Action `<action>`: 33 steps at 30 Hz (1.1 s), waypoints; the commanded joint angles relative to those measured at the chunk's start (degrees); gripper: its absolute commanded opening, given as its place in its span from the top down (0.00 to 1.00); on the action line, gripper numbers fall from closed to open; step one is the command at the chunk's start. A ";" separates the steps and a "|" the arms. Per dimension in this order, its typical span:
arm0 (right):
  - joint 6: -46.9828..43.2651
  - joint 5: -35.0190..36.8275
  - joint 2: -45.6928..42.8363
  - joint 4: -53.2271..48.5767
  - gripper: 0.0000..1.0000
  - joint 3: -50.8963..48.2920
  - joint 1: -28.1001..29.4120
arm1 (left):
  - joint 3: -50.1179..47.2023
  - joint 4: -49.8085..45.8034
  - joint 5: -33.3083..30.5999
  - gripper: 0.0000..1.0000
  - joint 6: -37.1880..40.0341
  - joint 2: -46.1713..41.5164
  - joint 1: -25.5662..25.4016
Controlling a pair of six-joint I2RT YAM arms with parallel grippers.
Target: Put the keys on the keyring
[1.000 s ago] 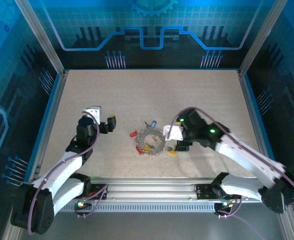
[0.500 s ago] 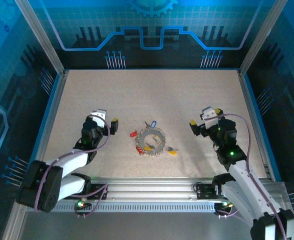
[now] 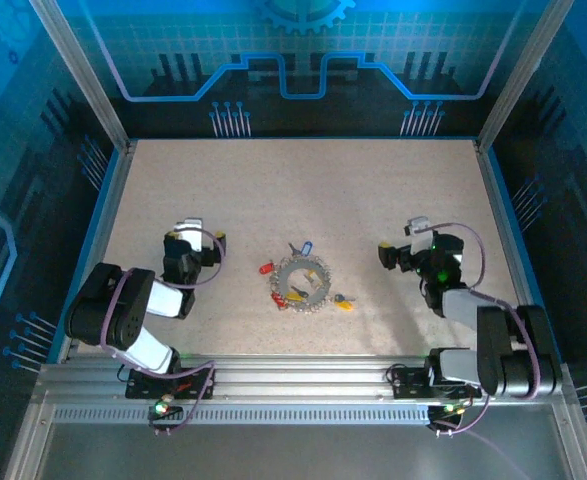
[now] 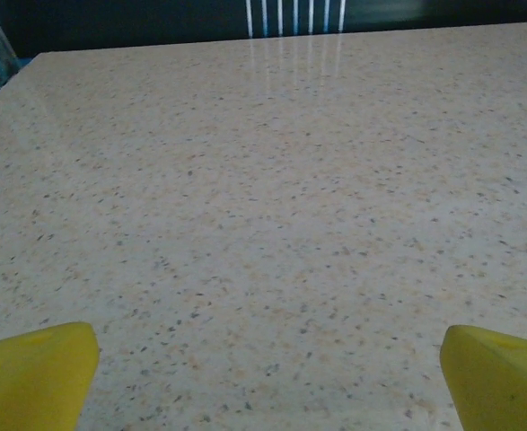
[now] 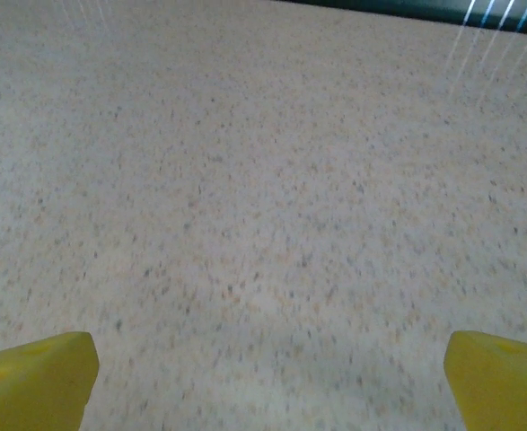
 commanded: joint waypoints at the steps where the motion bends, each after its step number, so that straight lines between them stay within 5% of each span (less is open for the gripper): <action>1: 1.53 0.83 8.60 14.70 0.00 1.29 1.32 | 5.98 -5.46 7.47 0.01 -2.66 -0.83 2.63; 6: 1.32 12.37 9.11 8.25 0.00 4.76 5.17 | 7.49 -8.50 8.03 0.01 -4.65 -0.89 4.53; 33: 3.01 11.80 9.89 4.69 0.00 7.25 3.92 | 6.98 -7.63 8.83 0.01 -3.30 -0.96 3.57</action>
